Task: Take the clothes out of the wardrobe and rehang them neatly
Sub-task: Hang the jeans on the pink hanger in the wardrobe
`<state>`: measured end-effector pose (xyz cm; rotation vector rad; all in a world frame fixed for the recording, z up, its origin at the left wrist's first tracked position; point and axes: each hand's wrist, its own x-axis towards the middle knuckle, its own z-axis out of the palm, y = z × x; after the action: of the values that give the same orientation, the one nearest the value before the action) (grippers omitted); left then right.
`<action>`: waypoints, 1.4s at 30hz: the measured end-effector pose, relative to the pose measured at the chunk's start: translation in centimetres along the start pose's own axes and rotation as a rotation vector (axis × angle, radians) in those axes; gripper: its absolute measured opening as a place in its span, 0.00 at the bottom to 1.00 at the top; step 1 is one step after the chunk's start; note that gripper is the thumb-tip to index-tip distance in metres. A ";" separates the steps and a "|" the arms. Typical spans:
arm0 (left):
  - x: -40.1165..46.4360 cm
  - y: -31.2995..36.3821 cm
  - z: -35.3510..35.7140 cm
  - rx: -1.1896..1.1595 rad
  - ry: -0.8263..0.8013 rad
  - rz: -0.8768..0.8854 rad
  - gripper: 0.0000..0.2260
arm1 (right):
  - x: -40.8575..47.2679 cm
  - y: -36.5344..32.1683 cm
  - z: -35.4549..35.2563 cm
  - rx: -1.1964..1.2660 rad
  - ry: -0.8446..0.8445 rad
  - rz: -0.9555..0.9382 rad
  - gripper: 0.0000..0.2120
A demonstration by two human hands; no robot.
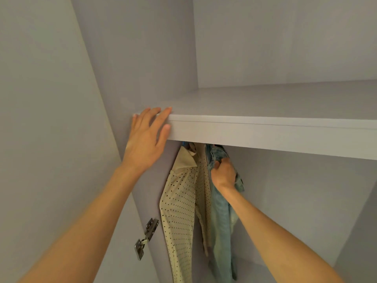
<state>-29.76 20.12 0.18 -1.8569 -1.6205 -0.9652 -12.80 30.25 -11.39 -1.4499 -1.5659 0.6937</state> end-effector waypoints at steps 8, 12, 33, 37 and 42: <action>0.0 -0.5 0.6 -0.054 0.085 0.026 0.19 | -1.1 0.6 5.5 -0.005 -0.137 -0.043 0.11; -0.1 -0.8 1.0 -0.030 0.094 0.036 0.18 | -1.9 -0.3 8.3 -0.183 -0.168 -0.245 0.13; -0.1 -0.7 0.8 -0.008 0.030 0.018 0.21 | -0.5 -1.9 9.8 -0.344 -0.714 -0.307 0.32; -1.8 -0.4 0.7 0.026 0.020 -0.056 0.22 | -1.0 -1.5 7.3 -0.273 -0.649 -0.423 0.29; -9.6 0.1 2.8 0.069 -0.110 -0.224 0.25 | -3.3 -0.4 4.1 -0.294 -0.471 -0.726 0.29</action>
<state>-29.57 16.14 -8.96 -1.7361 -1.9352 -0.8987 -16.71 27.56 -13.68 -0.8129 -2.4535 0.3819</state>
